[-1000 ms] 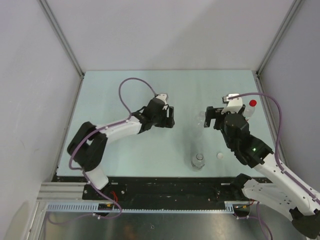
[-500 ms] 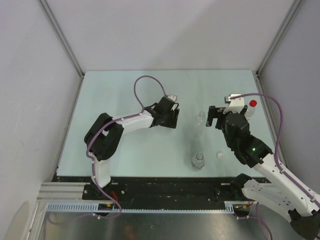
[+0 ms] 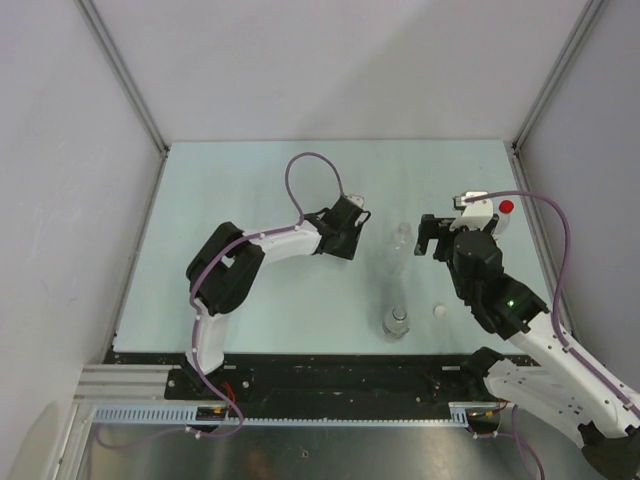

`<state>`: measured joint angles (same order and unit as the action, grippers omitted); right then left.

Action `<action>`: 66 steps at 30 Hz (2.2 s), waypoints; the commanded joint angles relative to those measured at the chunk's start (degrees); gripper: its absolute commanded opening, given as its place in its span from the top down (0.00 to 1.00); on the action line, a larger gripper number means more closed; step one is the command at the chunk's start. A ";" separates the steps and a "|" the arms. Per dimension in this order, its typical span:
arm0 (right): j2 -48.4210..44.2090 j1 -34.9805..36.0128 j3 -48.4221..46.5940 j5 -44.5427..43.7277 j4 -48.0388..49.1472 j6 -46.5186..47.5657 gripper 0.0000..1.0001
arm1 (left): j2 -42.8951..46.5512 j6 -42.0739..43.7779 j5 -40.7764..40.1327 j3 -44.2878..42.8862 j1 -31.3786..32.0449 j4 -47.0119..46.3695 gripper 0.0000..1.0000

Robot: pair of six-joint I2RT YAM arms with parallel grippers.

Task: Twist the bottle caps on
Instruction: Pick up the bottle cap from the center of the board.

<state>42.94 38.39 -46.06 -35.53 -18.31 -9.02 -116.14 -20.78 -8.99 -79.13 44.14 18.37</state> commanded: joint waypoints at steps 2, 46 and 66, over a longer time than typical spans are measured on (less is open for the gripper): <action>-1.25 -0.10 0.30 -1.27 1.31 -0.59 0.01 | -0.68 1.20 -2.12 -2.34 0.08 1.04 0.51; -9.61 2.67 0.54 -3.39 -8.04 -7.90 0.01 | 20.45 7.54 6.61 3.25 0.20 0.93 0.95; -23.39 2.68 2.19 36.32 -9.70 -3.79 0.01 | 70.36 22.41 65.42 38.92 0.99 -38.29 0.91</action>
<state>18.79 40.91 -45.19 -10.11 -28.80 -15.35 -46.46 -0.97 49.41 -40.27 44.99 -13.80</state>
